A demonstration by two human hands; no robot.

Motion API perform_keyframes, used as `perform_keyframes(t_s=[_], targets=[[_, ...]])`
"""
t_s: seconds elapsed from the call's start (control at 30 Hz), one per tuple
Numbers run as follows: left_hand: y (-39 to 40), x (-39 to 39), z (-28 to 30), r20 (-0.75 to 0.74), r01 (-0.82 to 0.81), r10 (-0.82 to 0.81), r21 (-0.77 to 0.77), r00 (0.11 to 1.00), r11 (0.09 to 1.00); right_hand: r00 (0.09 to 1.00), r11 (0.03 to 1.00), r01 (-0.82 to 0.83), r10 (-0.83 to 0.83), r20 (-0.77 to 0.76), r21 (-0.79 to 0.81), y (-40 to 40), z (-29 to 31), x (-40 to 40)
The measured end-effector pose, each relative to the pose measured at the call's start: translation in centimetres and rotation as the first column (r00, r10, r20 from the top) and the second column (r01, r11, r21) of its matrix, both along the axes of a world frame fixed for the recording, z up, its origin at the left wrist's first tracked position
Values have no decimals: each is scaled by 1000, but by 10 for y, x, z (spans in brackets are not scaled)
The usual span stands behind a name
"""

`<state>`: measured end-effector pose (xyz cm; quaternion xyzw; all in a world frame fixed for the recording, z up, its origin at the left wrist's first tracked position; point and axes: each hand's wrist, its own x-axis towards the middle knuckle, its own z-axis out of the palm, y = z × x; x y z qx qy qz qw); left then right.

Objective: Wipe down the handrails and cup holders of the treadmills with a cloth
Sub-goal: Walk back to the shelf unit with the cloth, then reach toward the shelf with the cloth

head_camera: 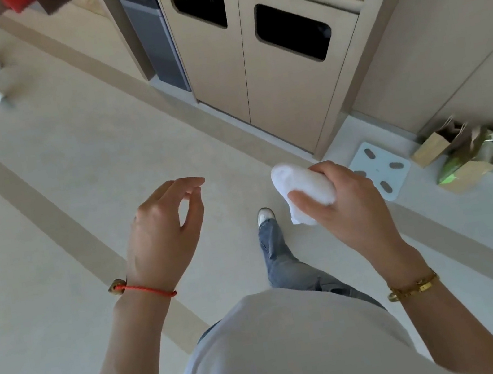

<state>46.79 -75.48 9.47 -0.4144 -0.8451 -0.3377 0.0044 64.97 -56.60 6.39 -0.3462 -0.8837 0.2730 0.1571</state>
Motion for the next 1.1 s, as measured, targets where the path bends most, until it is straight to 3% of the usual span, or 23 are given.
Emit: perform_keyframes(t_s=[0.67, 1.1], targets=[[331, -267, 19, -35, 211, -210, 29, 977, 977, 972, 975, 218, -213, -100, 43, 299, 25, -248], [547, -394, 1, 15, 446, -446, 6, 895, 895, 856, 851, 517, -516, -39, 95, 479, 9, -343]])
